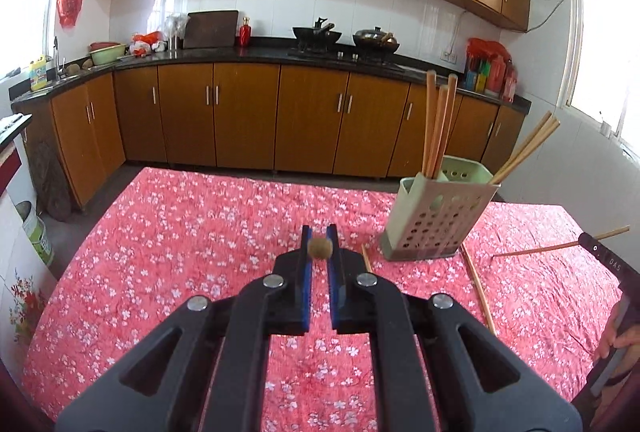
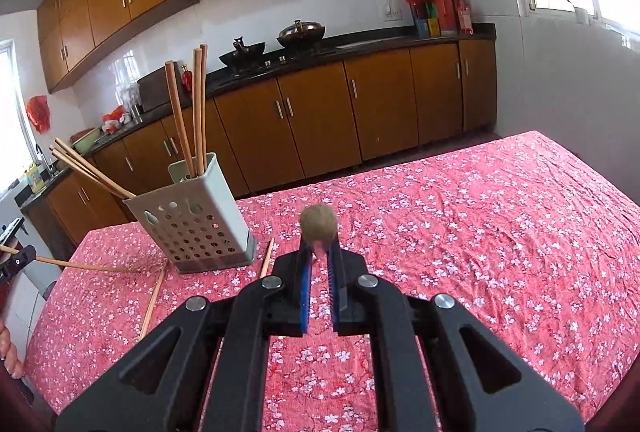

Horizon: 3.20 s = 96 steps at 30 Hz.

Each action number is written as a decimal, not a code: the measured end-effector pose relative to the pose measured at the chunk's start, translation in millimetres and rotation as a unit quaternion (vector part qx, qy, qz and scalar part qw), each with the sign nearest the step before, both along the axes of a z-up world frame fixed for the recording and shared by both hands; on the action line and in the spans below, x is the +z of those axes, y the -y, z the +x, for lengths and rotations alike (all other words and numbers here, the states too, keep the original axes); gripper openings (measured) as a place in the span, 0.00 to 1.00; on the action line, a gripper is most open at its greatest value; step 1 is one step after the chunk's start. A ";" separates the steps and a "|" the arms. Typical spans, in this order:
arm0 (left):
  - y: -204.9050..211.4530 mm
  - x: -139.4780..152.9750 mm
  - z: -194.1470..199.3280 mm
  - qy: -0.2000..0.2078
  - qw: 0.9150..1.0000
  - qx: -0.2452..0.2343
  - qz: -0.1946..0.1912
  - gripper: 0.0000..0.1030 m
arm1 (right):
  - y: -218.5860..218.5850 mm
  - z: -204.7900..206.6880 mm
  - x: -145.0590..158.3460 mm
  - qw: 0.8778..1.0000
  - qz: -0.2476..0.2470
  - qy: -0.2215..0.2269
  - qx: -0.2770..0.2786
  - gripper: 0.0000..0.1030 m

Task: Organize utensils
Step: 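Lift both held chopsticks upright and carry them above the grey holder, then open both grippers to drop the chopsticks into the holder, then lower both grippers to the last chopsticks on the table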

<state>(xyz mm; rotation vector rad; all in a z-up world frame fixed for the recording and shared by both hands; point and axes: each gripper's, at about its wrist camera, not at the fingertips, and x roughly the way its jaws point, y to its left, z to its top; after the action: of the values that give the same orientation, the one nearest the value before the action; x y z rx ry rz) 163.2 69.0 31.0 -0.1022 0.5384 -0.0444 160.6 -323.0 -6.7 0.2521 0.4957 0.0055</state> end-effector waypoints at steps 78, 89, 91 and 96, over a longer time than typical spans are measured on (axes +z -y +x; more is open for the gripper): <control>9.6 -27.9 12.6 -0.025 0.999 0.031 0.017 0.19 | -67.5 4.0 -30.7 0.995 0.000 -0.060 0.077 0.34; 32.9 -99.7 13.1 -0.122 0.992 -0.009 -0.011 0.20 | -98.0 17.2 -101.2 0.978 -0.011 -0.174 0.111 0.20; 36.2 -104.1 12.0 -0.128 0.992 -0.013 -0.015 0.22 | -97.8 16.2 -103.4 0.979 -0.016 -0.172 0.105 0.10; 44.5 -109.2 13.0 -0.134 0.990 -0.030 -0.020 0.23 | -82.2 18.1 -109.6 0.982 -0.013 -0.172 0.076 0.07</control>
<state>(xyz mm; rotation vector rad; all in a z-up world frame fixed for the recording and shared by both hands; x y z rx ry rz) 176.2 24.6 -78.2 -0.1319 0.8103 -0.1001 178.7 -240.8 -116.3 0.1898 0.8591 0.1065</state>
